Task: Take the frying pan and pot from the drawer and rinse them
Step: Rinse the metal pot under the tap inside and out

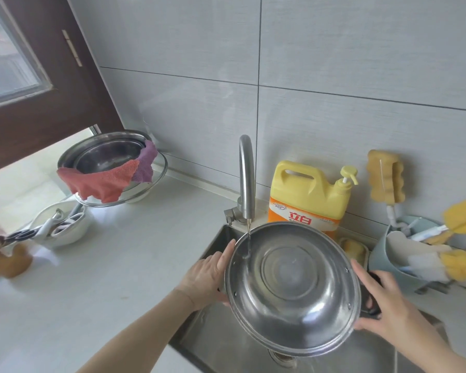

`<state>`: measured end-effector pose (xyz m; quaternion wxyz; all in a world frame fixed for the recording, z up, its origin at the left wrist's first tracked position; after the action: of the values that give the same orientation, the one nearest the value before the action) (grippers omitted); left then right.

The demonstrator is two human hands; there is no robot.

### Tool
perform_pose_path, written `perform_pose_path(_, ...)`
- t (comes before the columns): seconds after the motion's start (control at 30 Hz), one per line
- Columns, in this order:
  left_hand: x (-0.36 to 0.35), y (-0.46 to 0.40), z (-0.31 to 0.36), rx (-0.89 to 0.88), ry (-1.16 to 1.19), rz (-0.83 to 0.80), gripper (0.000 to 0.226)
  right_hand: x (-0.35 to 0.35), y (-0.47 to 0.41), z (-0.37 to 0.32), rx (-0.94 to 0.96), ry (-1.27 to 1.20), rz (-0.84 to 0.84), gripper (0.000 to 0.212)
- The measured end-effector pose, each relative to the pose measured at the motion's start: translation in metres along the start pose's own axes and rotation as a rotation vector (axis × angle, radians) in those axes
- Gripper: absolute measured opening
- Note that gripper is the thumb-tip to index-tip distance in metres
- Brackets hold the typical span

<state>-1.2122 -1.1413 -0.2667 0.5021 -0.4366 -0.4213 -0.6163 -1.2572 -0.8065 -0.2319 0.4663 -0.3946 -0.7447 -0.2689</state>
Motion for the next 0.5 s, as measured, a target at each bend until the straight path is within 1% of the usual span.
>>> perform_pose_path(0.03, -0.008, 0.000, -0.006, 0.039, 0.041, -0.085, 0.143, -0.005, -0.005, -0.001, 0.006, -0.020, -0.018, 0.134)
perform_pose_path(0.1, -0.018, 0.002, -0.015, 0.087, 0.089, -0.182, 0.143, -0.020, -0.015, 0.001, -0.018, -0.071, -0.079, 0.131)
perform_pose_path(0.23, -0.039, 0.013, -0.032, 0.147, 0.152, -0.334, 0.144, -0.053, -0.025, 0.008, -0.096, -0.137, -0.190, 0.127)
perform_pose_path(0.37, -0.053, 0.017, -0.043, 0.168, 0.219, -0.433, 0.146, -0.077, -0.024, 0.012, -0.146, -0.160, -0.294, 0.129)
perform_pose_path(0.43, -0.058, 0.018, -0.047, 0.191, 0.277, -0.505, 0.146, -0.085, -0.023, 0.014, -0.156, -0.161, -0.349, 0.130)
perform_pose_path(0.5, -0.062, 0.019, -0.043, 0.214, 0.388, -0.623, 0.143, -0.090, -0.020, 0.015, -0.177, -0.175, -0.417, 0.129)
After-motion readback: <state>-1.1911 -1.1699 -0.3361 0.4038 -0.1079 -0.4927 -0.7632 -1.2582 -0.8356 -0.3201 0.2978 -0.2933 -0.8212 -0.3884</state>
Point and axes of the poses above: each hand's wrist, its own y-axis away from the middle knuckle, its own x-axis out of the back of the hand, z = x × y, the point moved 10 cm from there along -y, towards the middle knuckle, and after that the axes turned 8 degrees about y, right-handed, at the moved point
